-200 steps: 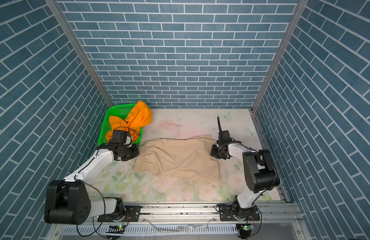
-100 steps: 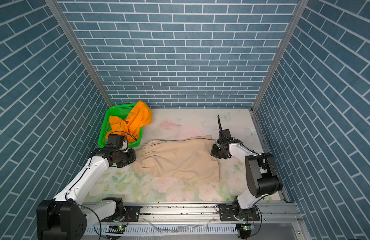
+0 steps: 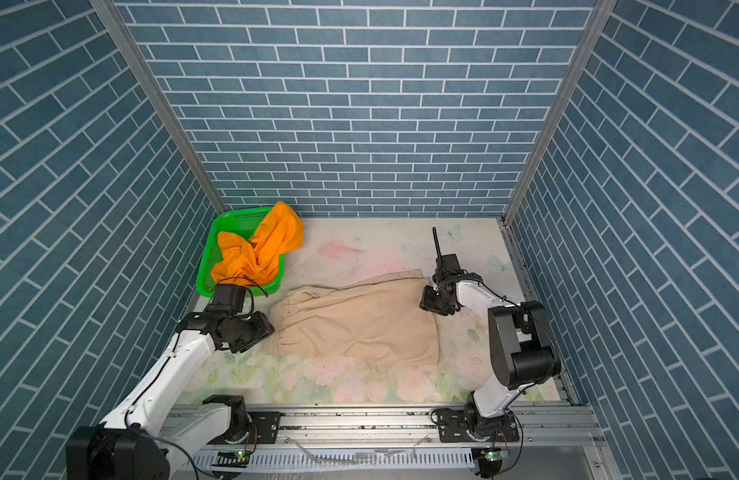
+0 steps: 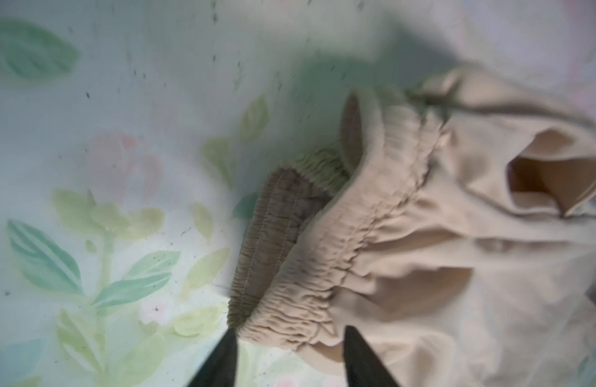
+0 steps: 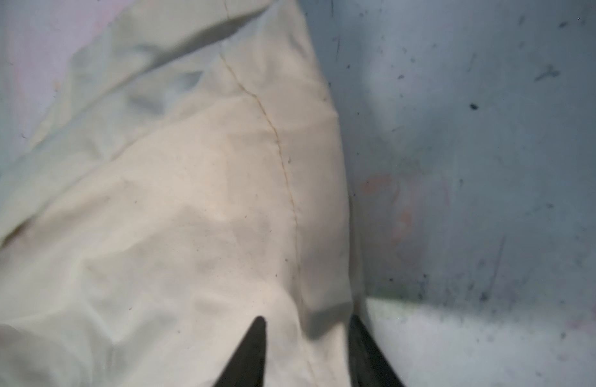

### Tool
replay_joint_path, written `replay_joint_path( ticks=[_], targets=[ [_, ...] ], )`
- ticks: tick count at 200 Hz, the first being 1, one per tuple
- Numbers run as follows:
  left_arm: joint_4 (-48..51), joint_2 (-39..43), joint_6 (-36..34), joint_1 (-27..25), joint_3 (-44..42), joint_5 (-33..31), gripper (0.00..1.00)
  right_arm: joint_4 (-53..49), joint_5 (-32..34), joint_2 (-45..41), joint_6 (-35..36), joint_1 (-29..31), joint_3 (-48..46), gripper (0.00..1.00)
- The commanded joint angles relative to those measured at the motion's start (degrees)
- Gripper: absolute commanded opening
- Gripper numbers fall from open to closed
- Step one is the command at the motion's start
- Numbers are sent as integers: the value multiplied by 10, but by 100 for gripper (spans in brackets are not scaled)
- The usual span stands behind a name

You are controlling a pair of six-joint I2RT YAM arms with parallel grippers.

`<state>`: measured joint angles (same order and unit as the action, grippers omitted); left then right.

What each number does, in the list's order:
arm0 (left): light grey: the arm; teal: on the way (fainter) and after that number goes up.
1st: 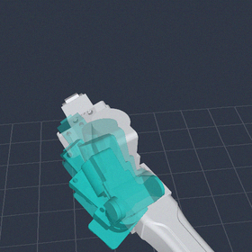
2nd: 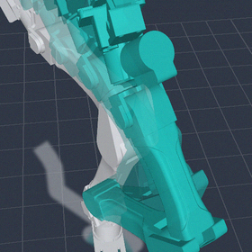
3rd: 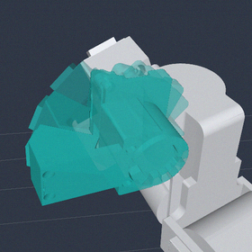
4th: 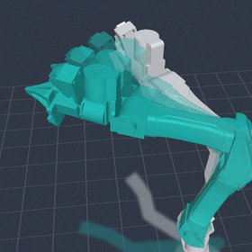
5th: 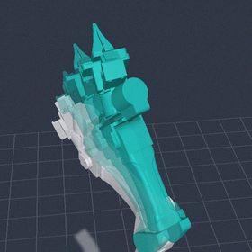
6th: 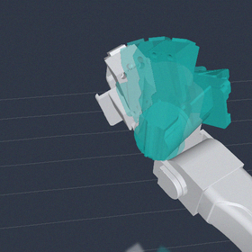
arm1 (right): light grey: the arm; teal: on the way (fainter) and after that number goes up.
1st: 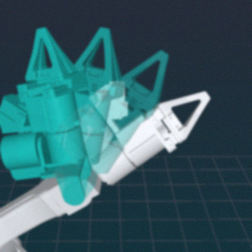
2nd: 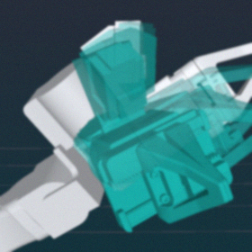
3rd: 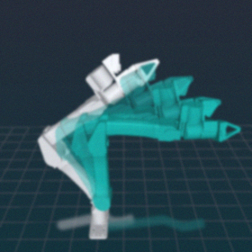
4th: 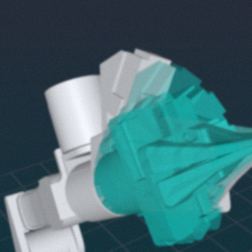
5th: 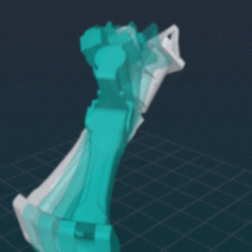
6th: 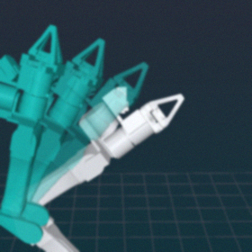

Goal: Fold and stack the shorts

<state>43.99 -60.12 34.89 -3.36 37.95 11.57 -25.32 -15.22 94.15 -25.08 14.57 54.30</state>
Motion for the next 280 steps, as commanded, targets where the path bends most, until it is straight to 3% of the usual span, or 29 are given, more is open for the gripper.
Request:
replay_joint_path(
  ticks=[1, 50, 85, 113, 152, 204, 234, 253, 280],
  targets=[
    [-36, -16, 0, 2, 17, -20, 100, -10, 9, -8, 22, 0, 21, 55],
    [-62, -60, -59, 1, 127, 40, 100, -12, 5, -41, 68, 18, 39, 59],
    [-122, -93, -66, -6, 138, 100, 100, 21, 0, -35, 72, 31, 50, 59],
    [-214, -122, -61, -38, 127, 150, 100, 78, -44, 4, 63, 49, 65, 56],
    [-299, -189, -64, -82, 128, 159, 100, 125, -74, 101, 40, 69, 108, 56],
    [-339, -304, -88, -133, 188, 123, 100, 123, -60, 151, 34, 76, 141, 56],
    [-280, -369, -104, -130, 245, 60, 100, 124, -53, 148, 35, 78, 135, 56],
    [-231, -347, -110, -124, 277, 49, 100, 122, -59, 138, 38, 78, 134, 57],
    [-81, -269, -111, -102, 311, -28, 100, 121, -61, 124, 40, 78, 130, 58]
  ],
)
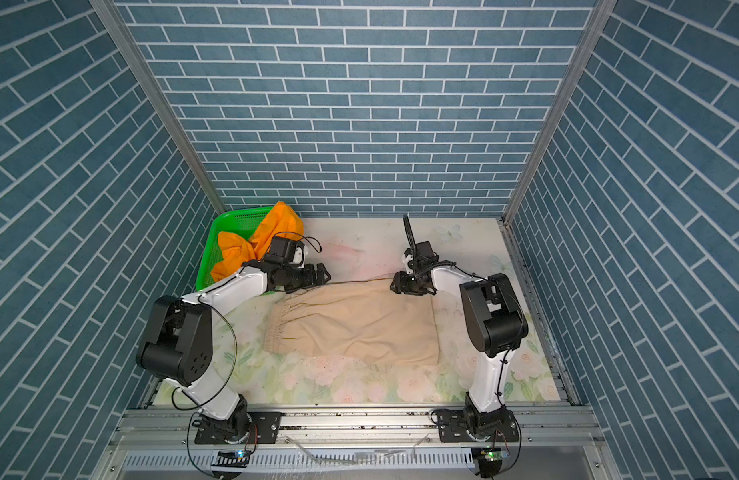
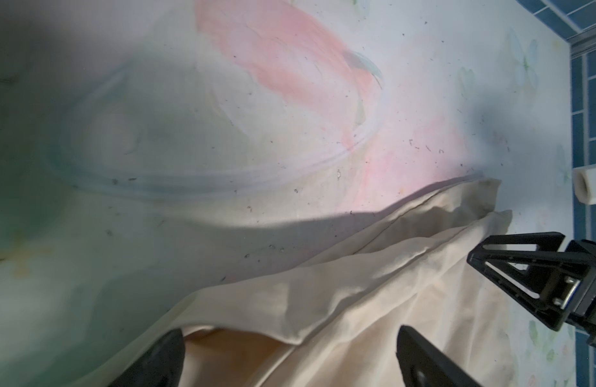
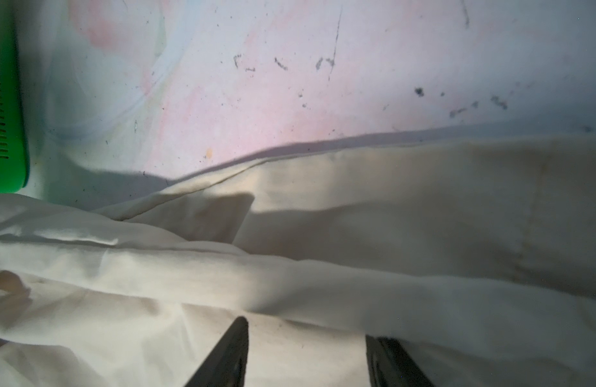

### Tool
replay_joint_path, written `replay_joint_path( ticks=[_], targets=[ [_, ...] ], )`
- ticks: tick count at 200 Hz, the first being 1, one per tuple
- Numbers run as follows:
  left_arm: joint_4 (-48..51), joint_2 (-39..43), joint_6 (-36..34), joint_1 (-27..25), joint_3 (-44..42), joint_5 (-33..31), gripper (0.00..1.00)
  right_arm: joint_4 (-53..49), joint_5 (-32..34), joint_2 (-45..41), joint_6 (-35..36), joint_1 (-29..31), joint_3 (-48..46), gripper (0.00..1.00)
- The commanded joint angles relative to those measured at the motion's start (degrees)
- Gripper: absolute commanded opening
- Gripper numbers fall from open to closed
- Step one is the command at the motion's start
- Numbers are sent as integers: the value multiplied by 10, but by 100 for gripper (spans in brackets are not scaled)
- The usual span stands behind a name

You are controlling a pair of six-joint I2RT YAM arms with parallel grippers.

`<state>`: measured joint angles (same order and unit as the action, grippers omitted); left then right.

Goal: Fold and stack the shorts

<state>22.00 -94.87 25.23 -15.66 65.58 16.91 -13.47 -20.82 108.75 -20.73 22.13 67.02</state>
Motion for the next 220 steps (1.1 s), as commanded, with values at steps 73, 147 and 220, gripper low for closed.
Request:
replay_joint_path(
  ticks=[73, 147, 220],
  targets=[
    [97, 277, 39, 135, -217, -34, 100, 4, -6, -137, -22, -20, -96, 59],
    [1, 188, 43, 135, -238, 17, 46, 39, -9, -170, -63, -20, -185, 60],
    [75, 124, 16, 138, -180, -102, 9, 33, 60, -112, -79, -23, -159, 60]
  ],
)
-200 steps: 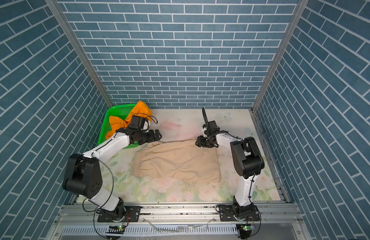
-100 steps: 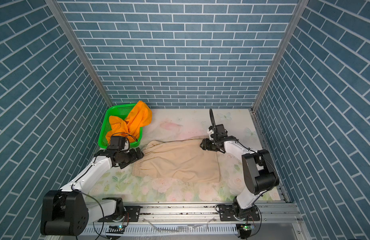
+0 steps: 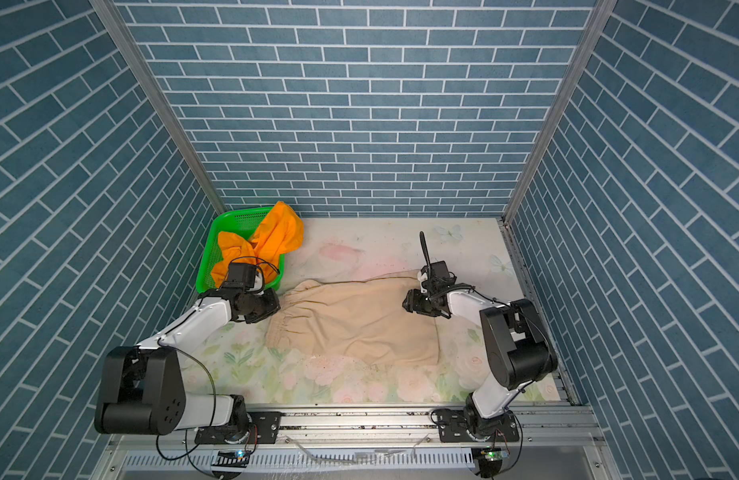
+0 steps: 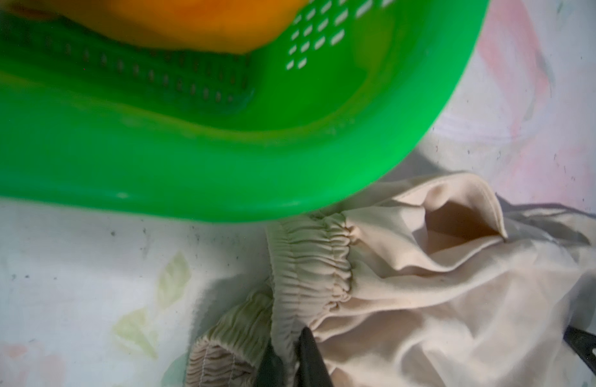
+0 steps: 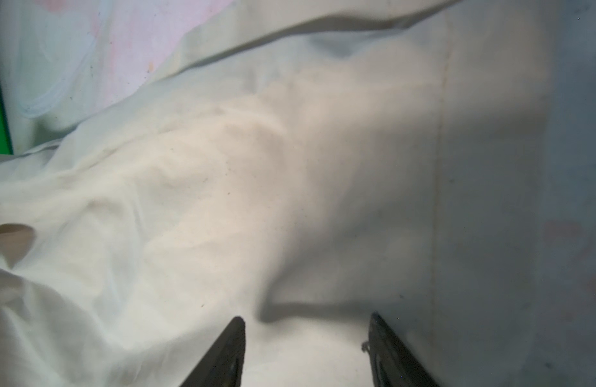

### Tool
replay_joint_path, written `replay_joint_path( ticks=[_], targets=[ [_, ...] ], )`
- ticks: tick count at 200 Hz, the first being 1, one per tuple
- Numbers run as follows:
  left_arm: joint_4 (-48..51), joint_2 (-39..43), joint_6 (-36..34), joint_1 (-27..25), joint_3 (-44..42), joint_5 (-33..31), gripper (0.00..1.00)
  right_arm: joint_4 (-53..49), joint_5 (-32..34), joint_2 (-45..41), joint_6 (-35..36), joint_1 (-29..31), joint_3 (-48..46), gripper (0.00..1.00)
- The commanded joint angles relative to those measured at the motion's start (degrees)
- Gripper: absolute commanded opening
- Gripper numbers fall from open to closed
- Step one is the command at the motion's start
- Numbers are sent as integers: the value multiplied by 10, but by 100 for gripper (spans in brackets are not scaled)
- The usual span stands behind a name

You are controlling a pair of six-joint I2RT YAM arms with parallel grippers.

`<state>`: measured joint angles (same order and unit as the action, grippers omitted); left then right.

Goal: Fold and stack the shorts

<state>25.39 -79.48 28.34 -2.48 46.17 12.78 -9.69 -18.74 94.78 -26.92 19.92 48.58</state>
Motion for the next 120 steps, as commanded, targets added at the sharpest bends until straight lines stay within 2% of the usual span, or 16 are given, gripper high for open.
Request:
replay_joint_path(
  ticks=[1, 20, 32, 38, 46, 54, 65, 71, 94, 110, 120],
  targets=[
    [42, -32, -15, 6, 15, -62, 9, -6, 40, 28, -17, -1, 25, 60],
    [40, -52, -15, 14, 7, -62, 9, -11, 44, 46, -22, -10, 36, 60],
    [30, -58, -13, 18, -2, -60, 18, -11, 44, 50, -24, -16, 38, 61],
    [26, -59, -14, 19, -6, -60, 29, -14, 45, 52, -23, -19, 39, 61],
    [23, -61, -16, 23, -8, -63, 52, -18, 48, 54, -22, -22, 41, 61],
    [20, -62, -24, 27, -6, -64, 64, -22, 46, 55, -18, -25, 43, 61],
    [27, -61, -33, 33, 5, -63, 89, -33, 46, 54, -3, -26, 49, 61],
    [32, -56, -40, 35, 15, -52, 99, -38, 38, 51, 10, -26, 54, 62],
    [75, -14, -53, 35, 68, 0, 100, -63, 15, 11, 54, -15, 58, 64],
    [126, 21, -52, 34, 102, 19, 100, -111, 36, -29, 91, 5, 61, 64],
    [155, 47, -51, 35, 115, 15, 100, -151, 64, -52, 124, 38, 71, 65]
  ],
)
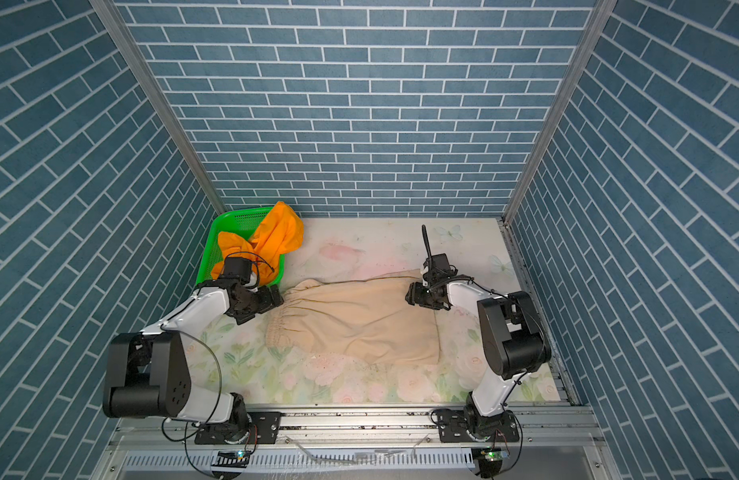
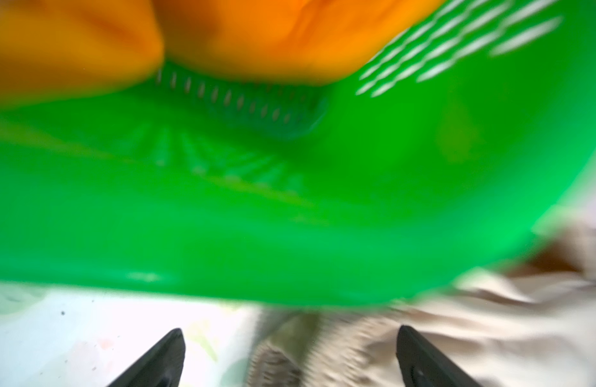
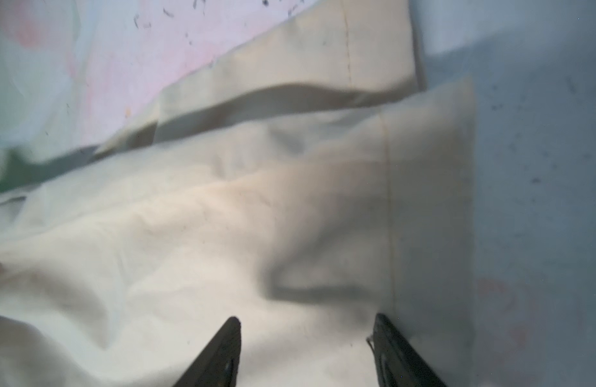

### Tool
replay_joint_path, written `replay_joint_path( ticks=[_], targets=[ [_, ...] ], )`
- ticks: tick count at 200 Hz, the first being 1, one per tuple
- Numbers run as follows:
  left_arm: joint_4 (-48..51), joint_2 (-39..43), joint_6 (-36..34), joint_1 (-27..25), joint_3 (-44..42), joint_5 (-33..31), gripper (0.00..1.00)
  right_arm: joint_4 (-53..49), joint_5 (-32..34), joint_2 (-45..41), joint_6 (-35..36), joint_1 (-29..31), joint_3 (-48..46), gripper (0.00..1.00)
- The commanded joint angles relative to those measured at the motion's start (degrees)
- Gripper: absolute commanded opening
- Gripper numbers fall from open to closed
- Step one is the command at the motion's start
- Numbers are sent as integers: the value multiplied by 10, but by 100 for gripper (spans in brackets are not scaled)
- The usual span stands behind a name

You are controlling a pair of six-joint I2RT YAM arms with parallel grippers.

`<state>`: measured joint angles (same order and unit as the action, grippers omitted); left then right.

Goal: Fold and stack the shorts

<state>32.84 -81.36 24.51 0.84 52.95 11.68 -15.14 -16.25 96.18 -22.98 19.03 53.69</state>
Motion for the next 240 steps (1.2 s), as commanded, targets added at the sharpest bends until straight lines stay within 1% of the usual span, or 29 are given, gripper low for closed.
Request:
replay_joint_path(
  ticks=[1, 11, 20, 37, 50, 59, 69, 90, 96, 120, 144, 162, 183, 220, 240],
  targets=[
    [84, 68, -13, 2, 48, 25, 100, -101, 43, -68, 88, 51, 21, 65],
    [111, 93, -14, 3, 58, 14, 100, -126, 64, -88, 116, 97, 30, 66],
    [131, 114, -12, 10, 69, 4, 100, -129, 67, -103, 129, 143, 33, 67],
    [159, 140, -15, 32, 94, 8, 100, -93, 52, -113, 123, 220, 25, 69],
    [175, 151, -21, 49, 117, 25, 100, -79, 67, -104, 113, 268, 22, 70],
    [188, 153, -25, 56, 133, 30, 100, -84, 86, -91, 101, 289, 22, 70],
    [197, 158, -29, 57, 145, 33, 100, -93, 87, -78, 85, 299, 21, 70],
    [191, 174, -25, 56, 138, 53, 100, -100, 106, -79, 64, 317, 0, 70],
    [190, 176, -24, 56, 134, 56, 100, -107, 109, -82, 62, 320, -4, 70],
    [193, 176, -24, 56, 121, 65, 100, -170, 176, -84, 54, 325, -2, 71],
    [190, 178, -25, 56, 108, 68, 100, -235, 225, -53, 39, 323, 9, 72],
    [189, 179, -26, 56, 105, 72, 100, -259, 232, -21, 28, 319, 15, 72],
    [193, 178, -33, 56, 108, 74, 100, -264, 230, 6, 12, 307, 16, 72],
    [213, 181, -47, 56, 116, 64, 100, -290, 241, 2, -9, 251, 6, 72],
    [218, 183, -51, 56, 118, 63, 100, -322, 248, -21, -22, 180, -2, 72]
  ],
)
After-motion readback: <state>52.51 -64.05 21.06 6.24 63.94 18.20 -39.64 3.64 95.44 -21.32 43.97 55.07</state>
